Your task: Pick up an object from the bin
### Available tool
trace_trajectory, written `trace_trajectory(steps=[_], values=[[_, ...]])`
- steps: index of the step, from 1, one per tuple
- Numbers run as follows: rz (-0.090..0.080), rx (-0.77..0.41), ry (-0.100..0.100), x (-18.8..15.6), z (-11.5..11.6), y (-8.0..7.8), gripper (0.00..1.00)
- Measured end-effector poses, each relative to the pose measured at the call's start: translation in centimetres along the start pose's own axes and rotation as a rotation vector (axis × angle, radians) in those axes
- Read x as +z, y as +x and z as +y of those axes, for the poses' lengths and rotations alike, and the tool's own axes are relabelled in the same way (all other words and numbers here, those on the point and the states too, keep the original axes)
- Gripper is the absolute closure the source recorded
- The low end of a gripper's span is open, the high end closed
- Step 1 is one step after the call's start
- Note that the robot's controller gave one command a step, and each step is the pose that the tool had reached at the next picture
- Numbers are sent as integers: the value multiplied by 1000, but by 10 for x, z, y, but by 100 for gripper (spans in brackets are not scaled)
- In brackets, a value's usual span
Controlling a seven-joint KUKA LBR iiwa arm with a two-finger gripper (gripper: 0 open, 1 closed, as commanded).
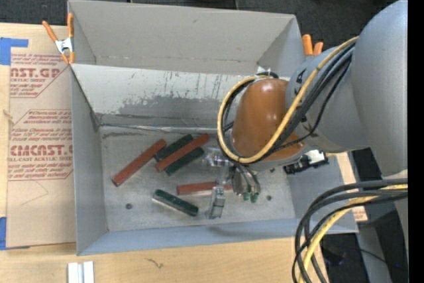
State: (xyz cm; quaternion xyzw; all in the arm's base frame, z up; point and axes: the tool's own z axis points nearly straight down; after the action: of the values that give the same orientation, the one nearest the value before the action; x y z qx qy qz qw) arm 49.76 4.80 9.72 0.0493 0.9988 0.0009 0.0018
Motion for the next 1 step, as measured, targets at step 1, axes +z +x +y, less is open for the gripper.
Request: trace_trajectory(steps=[1], values=[[5,-67,2,26,3,6,0]])
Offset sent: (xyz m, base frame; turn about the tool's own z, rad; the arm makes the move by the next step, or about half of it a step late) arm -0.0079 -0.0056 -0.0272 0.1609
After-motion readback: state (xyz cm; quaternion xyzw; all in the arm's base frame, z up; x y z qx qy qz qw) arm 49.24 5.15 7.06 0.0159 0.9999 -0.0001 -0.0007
